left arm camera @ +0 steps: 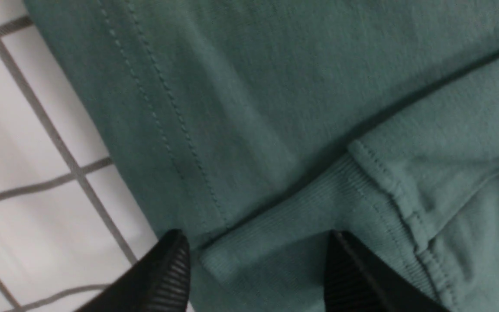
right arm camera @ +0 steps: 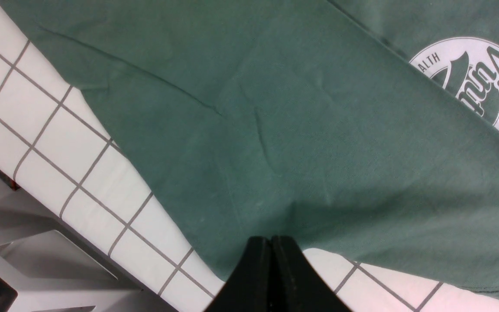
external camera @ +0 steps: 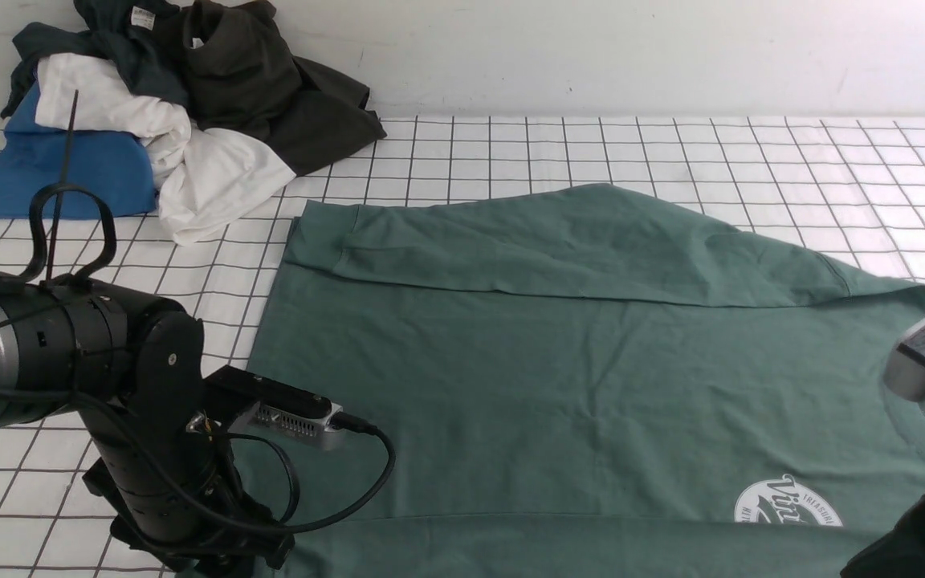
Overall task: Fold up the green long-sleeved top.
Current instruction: Use the left arm to clamp the cuff closest to it
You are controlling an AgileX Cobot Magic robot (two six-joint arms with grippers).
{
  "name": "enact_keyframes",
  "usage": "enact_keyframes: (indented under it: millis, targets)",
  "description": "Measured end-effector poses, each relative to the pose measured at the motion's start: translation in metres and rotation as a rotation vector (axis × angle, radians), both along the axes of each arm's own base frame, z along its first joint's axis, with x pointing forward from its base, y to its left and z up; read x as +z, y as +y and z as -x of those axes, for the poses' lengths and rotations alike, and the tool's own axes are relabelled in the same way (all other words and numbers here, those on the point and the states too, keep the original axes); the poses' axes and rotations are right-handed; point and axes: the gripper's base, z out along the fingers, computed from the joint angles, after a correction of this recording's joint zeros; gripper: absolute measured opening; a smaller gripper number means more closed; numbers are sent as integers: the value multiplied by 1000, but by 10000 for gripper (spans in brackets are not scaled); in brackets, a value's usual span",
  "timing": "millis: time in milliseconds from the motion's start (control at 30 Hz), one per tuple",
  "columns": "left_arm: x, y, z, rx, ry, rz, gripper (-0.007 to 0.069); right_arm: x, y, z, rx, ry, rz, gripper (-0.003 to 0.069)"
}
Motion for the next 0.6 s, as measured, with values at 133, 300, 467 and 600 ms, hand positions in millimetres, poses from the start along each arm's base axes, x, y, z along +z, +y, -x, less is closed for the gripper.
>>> enact_keyframes:
  millis: [133,300,467,600]
  targets:
    - [0,0,0,1,-1,1,316,0,0,-1,-2,-9,-3,-14]
    - [-3,0,-1,-3,10,-4,214,0,0,-1,-3,-9,-3,-14]
    - [-4,-1,-2,-28,12,-1,129,0,0,-1,-3,-9,-3,-14]
    - [2,-1,-1,-43,-10,9,44,0,0,-1,-3,-9,-3,-14]
